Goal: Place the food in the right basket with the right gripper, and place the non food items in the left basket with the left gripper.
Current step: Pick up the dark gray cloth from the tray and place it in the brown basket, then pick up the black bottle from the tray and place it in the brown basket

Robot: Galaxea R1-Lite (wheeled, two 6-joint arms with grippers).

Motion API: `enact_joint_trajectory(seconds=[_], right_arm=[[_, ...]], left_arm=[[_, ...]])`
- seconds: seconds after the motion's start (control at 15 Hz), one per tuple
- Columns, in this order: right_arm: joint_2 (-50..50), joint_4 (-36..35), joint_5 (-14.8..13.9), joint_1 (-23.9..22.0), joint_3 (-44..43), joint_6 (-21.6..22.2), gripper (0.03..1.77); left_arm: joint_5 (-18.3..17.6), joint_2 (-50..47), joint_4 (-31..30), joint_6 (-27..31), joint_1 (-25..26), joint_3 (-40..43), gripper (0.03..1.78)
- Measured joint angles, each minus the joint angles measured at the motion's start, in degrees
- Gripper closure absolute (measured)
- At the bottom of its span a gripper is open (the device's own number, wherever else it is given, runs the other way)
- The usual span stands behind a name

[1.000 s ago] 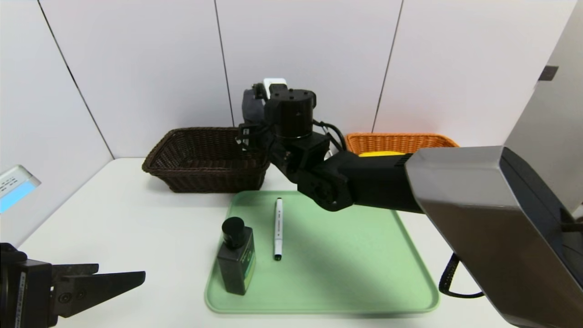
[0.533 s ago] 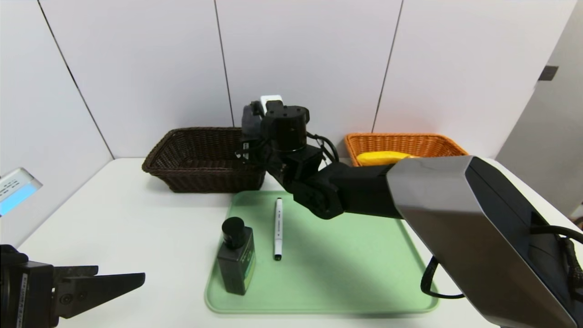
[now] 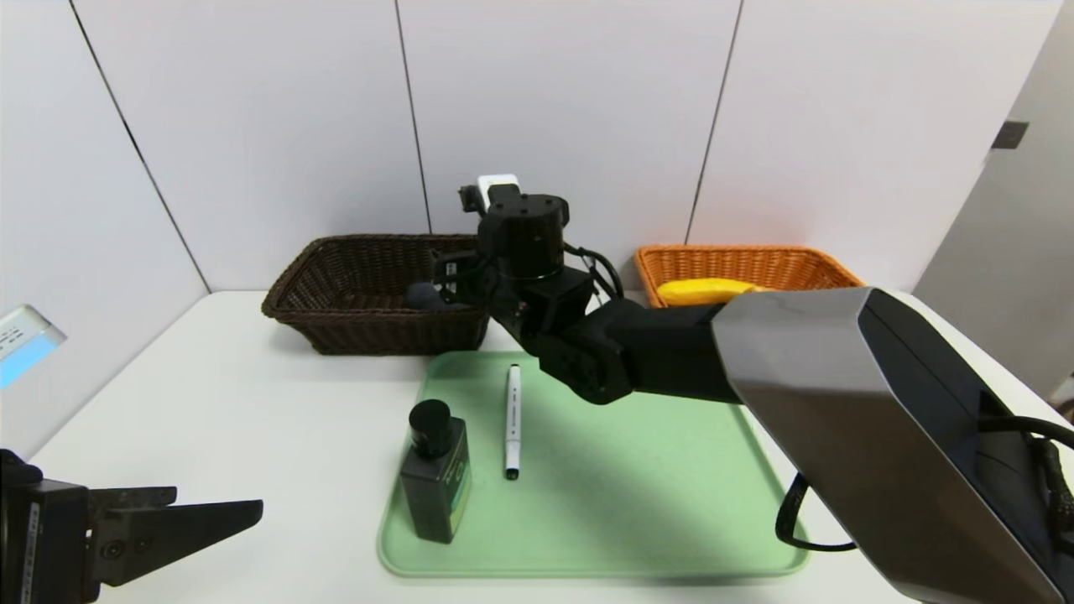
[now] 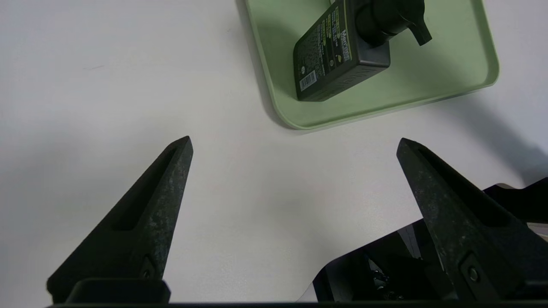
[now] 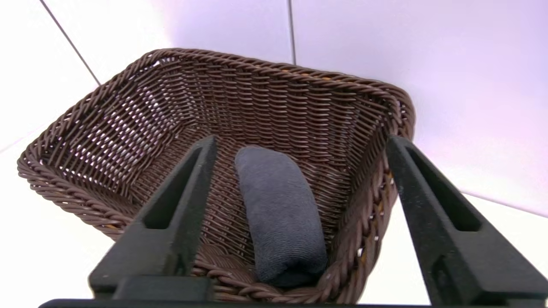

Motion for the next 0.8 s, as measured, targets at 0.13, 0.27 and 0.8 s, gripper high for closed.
enact_joint_trajectory(seconds=[0.13, 0.27, 0.8], right_arm=[[-1.01, 1.05, -0.05, -0.11, 0.05, -1.30, 0.34], [-3.28, 3.75, 0.33, -0.63, 0.22, -3.64, 0.28], [-23.61, 37.32, 1.85, -2.10, 0.22, -0.59, 0.16]], left_arm=[[0.09, -0.02, -0.02, 0.07, 0.00, -0.77, 0.12], [0.33, 0.17, 0.04, 0.11, 0.00, -2.89, 0.12], [5.57, 4.06, 1.77, 3.19, -1.78, -9.91, 0.12]])
